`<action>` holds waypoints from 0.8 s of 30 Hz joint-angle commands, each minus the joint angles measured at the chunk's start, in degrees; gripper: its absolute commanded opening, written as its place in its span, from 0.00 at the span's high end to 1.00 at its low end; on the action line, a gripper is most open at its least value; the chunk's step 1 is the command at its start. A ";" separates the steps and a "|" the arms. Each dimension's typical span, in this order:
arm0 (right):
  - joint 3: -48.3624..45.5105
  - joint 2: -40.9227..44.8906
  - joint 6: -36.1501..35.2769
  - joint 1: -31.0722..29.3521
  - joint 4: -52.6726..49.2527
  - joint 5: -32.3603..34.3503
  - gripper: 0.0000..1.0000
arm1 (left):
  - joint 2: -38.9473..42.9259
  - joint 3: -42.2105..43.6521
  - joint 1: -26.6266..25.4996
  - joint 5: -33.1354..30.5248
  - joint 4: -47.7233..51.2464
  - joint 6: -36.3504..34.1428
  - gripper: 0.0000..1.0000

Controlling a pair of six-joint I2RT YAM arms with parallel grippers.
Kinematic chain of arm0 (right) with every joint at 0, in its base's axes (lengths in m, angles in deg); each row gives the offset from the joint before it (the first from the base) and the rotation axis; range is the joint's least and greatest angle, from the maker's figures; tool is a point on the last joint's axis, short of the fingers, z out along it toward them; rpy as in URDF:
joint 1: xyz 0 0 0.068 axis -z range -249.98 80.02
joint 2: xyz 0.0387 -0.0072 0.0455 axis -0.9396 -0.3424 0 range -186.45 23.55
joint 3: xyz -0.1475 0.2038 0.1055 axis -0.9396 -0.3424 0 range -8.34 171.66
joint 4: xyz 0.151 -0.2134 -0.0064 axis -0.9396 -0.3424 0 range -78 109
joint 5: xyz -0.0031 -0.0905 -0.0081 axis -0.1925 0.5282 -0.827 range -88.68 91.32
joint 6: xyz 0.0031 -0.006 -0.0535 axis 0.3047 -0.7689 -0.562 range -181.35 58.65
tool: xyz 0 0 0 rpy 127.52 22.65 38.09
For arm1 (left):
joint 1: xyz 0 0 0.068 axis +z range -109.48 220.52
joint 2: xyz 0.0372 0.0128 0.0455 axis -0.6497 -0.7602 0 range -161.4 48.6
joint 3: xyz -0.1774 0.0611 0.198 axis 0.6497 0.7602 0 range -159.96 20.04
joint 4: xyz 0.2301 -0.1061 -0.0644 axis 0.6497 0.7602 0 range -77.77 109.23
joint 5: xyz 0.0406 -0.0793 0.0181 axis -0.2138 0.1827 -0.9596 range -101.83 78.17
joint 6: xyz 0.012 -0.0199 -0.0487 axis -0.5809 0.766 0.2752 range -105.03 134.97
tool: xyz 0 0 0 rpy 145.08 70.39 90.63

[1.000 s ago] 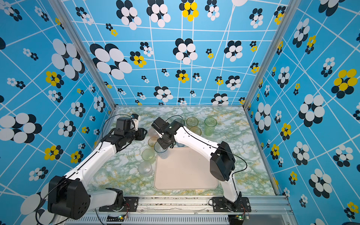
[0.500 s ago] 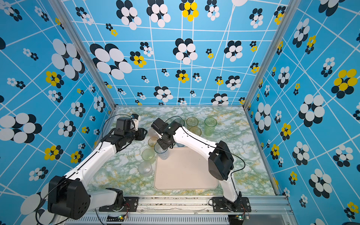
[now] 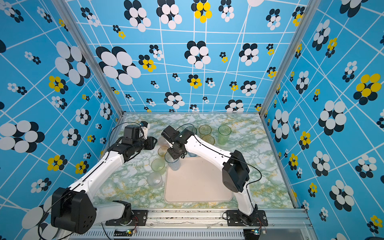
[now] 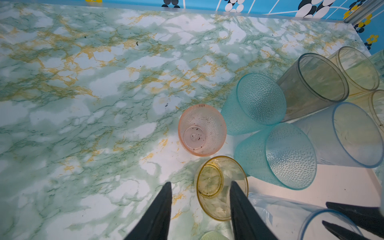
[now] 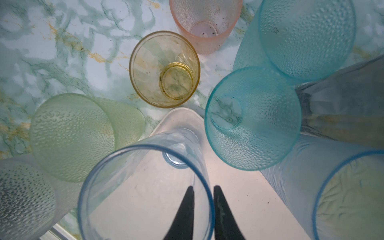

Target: Place the glasses into the tray

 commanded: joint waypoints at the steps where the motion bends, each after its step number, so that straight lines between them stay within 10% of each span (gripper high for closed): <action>1: -0.87 1.43 0.34 0.37 -0.01 -0.68 0.79 | -0.54 -1.09 0.35 0.55 1.12 -0.83 0.53; 24: -4.12 9.50 0.78 1.48 3.71 0.13 0.71 | 0.25 -0.05 -0.58 -1.26 -0.03 -1.26 0.53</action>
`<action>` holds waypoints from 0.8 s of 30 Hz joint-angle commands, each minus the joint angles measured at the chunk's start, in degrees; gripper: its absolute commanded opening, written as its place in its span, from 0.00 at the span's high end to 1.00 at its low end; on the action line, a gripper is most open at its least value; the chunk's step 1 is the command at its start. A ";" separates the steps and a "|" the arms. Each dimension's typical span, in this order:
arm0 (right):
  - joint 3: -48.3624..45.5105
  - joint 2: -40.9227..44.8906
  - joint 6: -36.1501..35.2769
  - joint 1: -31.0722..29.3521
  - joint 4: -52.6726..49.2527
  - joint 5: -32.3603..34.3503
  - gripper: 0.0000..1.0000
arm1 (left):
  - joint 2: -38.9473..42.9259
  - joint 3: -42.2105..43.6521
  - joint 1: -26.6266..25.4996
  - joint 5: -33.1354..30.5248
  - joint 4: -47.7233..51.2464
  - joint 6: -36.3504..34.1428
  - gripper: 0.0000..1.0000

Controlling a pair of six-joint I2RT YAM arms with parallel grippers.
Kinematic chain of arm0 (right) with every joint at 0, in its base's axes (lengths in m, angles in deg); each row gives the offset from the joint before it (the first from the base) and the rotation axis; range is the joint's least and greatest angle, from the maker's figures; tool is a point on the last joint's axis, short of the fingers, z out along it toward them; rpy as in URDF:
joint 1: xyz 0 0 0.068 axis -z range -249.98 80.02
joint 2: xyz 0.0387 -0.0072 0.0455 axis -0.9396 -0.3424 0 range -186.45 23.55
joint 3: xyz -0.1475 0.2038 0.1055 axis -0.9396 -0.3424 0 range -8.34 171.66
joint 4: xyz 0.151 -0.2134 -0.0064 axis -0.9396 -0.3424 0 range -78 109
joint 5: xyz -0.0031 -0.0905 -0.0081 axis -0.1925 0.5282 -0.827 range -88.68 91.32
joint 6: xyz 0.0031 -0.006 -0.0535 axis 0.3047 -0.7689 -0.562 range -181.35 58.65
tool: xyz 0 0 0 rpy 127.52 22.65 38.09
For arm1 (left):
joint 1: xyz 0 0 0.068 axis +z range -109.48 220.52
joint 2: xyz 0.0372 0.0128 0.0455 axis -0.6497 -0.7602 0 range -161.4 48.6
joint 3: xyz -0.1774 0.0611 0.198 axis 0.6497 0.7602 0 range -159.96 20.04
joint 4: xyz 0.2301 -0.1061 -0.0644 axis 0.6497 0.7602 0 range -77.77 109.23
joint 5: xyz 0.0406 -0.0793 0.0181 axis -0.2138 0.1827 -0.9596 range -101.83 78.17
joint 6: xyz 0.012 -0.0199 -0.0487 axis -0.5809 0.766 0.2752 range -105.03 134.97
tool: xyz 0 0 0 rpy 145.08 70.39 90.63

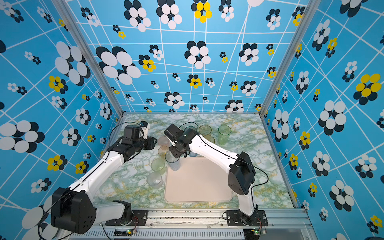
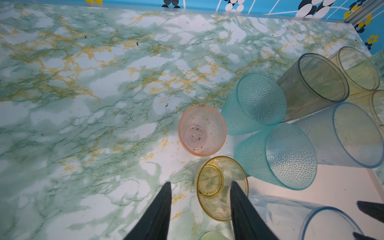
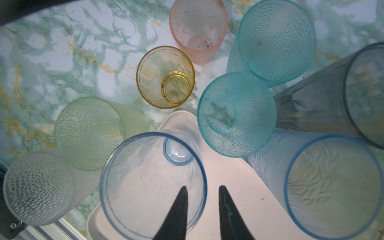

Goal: Place the glasses into the tray
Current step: 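Lift the right gripper away back over the far cups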

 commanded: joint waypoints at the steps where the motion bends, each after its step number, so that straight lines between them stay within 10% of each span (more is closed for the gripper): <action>1: -1.21 4.62 0.60 0.93 1.79 0.18 0.70 | 0.30 0.03 -0.53 -1.13 -0.10 -1.22 0.53; 24: -20.36 23.18 7.33 35.48 3.43 6.51 0.67 | 2.26 2.12 -3.17 -6.07 -3.39 -1.22 0.56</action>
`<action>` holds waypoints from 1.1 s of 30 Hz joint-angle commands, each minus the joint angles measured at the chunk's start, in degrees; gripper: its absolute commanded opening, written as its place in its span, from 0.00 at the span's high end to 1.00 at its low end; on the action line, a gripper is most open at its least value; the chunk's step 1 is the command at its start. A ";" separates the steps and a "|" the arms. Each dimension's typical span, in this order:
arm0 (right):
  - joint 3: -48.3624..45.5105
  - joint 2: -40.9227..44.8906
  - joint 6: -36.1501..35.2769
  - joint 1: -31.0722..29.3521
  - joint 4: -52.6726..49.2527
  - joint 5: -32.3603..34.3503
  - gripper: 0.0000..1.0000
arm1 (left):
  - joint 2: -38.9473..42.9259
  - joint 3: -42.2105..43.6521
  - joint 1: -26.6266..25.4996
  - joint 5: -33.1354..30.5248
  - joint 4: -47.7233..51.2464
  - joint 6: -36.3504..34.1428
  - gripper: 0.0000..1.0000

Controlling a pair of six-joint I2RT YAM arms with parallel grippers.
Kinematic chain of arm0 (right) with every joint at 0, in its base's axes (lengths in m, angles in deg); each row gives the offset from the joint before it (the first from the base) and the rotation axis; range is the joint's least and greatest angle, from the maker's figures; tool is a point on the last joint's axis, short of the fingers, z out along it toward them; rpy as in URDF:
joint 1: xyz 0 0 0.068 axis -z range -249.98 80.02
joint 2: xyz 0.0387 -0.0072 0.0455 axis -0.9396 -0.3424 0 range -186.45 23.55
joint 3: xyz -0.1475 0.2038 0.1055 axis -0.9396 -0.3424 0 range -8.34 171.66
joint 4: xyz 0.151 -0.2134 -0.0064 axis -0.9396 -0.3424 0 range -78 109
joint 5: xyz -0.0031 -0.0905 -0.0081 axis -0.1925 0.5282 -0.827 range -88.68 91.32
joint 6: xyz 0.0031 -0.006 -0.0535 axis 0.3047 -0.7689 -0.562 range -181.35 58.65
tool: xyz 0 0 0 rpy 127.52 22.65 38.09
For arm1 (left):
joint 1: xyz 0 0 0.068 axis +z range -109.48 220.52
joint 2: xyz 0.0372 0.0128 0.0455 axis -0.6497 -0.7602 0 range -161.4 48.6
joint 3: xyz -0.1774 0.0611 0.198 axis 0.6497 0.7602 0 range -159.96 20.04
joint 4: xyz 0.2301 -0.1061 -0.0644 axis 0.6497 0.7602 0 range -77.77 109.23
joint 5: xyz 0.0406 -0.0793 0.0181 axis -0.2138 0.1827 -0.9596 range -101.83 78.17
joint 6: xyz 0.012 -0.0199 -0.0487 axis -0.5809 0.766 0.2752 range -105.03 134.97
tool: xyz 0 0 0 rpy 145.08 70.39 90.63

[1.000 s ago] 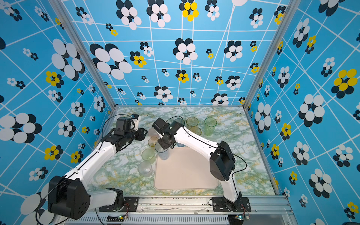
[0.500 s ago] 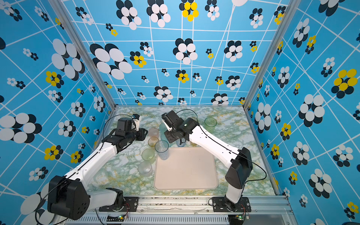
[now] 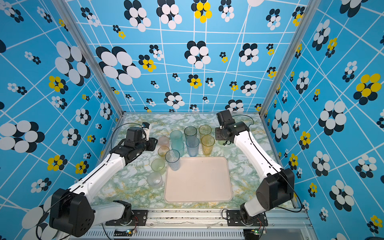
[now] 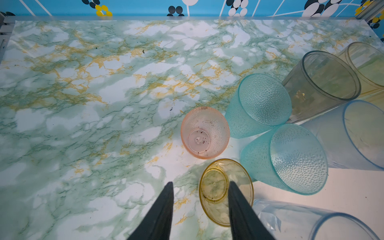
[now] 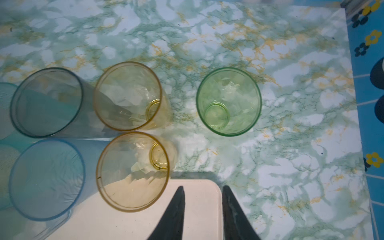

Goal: Place the glasses into the tray
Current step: 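Lift the right gripper away back over the far cups, then lower the right gripper around the green cup and close it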

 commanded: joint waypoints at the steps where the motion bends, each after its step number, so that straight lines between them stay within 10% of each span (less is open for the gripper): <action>1: -0.43 1.35 0.70 3.86 -0.92 -0.84 0.68 | 1.01 -0.44 -0.08 -0.68 -0.40 -0.67 0.56; 33: 15.98 -19.31 -2.40 11.95 -3.25 -8.06 0.74 | 0.46 -1.28 0.56 -1.88 1.02 -1.77 0.56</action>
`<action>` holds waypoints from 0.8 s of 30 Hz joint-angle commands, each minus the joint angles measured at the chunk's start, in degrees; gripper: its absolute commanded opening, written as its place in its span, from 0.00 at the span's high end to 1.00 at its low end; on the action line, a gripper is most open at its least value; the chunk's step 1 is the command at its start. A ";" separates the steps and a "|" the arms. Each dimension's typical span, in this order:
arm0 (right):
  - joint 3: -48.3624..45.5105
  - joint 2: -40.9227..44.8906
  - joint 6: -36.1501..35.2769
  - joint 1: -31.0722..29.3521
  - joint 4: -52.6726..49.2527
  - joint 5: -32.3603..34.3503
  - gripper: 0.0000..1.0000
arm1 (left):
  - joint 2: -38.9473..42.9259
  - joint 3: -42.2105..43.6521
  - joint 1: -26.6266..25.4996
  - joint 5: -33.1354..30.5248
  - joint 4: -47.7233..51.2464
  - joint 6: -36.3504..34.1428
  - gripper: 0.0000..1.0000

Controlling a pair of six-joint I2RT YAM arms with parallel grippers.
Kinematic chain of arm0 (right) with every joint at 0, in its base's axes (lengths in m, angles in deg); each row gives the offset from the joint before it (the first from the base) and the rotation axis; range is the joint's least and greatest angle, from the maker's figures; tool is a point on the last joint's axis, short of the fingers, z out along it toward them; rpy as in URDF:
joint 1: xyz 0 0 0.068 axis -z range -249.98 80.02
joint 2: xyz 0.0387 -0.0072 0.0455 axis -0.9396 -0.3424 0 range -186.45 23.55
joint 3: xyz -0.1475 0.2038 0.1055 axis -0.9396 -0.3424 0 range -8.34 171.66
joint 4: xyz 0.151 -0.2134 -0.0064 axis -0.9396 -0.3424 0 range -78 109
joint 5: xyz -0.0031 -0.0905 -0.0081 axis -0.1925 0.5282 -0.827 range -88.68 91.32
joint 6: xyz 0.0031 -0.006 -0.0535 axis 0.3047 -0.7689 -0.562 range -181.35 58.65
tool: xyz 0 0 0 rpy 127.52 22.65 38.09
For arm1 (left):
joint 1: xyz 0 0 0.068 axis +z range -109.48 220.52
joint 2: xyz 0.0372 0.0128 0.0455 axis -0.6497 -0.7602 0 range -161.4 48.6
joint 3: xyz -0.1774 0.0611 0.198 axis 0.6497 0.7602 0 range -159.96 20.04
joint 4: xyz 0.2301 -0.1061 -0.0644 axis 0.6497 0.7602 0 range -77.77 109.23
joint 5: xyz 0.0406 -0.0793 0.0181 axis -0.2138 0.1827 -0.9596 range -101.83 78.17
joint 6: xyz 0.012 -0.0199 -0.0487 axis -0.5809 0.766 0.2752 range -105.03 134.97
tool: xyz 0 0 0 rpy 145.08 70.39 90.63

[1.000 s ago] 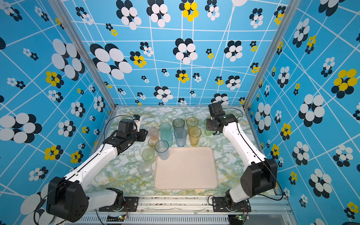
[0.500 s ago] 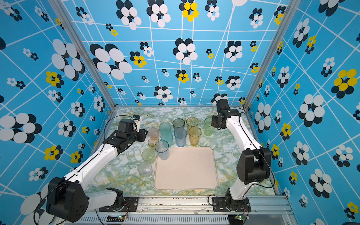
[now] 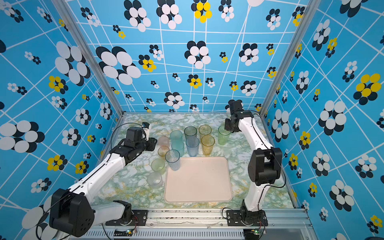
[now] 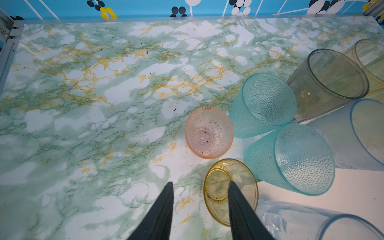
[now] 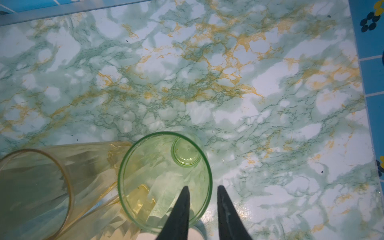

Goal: Place the glasses into the tray
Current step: 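Lower the right gripper around the green cup and close it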

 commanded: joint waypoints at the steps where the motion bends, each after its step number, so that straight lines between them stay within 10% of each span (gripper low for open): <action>1: 1.60 -1.10 -0.74 0.20 -2.12 -0.59 0.74 | 0.38 -1.15 0.53 -1.01 0.73 -0.87 0.56; 24: -0.81 -1.37 -0.03 3.20 -0.98 0.32 0.77 | -1.08 -1.54 1.17 -0.38 0.28 -0.87 0.56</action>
